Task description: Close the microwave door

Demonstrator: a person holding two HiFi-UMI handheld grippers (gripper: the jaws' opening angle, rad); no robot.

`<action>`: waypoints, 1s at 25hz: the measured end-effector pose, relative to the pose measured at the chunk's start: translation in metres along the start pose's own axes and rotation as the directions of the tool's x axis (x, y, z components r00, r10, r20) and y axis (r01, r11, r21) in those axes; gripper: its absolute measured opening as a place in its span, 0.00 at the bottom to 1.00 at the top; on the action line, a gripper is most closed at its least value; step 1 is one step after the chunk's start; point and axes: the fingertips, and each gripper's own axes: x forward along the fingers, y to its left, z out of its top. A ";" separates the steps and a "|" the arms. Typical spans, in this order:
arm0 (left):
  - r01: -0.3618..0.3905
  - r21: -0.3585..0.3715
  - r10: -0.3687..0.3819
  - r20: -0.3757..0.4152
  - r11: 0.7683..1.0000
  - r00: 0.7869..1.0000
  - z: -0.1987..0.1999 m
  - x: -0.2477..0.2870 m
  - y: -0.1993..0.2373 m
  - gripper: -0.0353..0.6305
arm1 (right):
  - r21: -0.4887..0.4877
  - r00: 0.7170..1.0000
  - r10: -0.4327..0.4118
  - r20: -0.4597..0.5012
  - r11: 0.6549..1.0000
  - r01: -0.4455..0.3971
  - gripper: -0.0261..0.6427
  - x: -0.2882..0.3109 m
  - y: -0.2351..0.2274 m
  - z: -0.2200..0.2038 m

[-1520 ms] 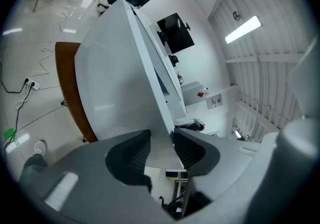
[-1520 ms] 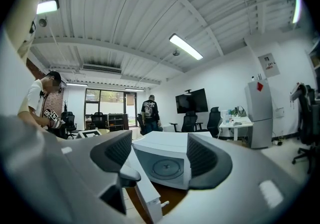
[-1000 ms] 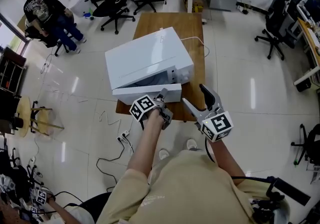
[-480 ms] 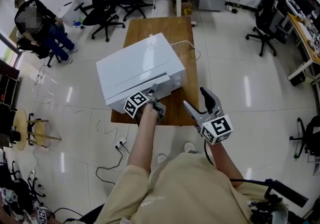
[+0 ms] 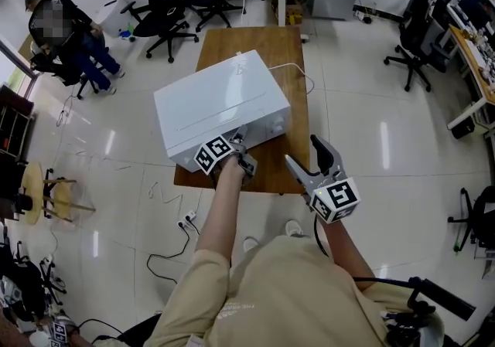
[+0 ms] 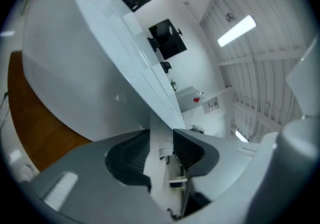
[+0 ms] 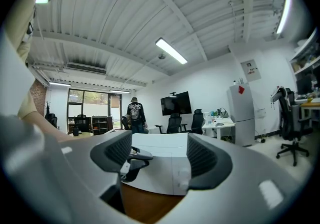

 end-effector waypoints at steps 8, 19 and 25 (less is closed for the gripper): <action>0.082 0.255 -0.090 0.019 0.964 0.996 -0.011 -0.086 0.012 0.41 | 0.012 0.997 0.081 0.003 0.997 -0.081 0.53 0.007 0.036 -0.014; -0.190 0.742 -0.180 0.388 0.643 0.904 0.040 -0.264 -0.051 0.69 | 0.047 0.981 0.181 0.064 0.982 -0.184 0.53 0.014 0.102 -0.007; -0.373 0.823 -0.215 0.494 0.428 0.842 0.026 -0.326 -0.071 0.73 | 0.019 0.993 0.096 0.071 0.995 -0.098 0.54 -0.002 0.114 -0.027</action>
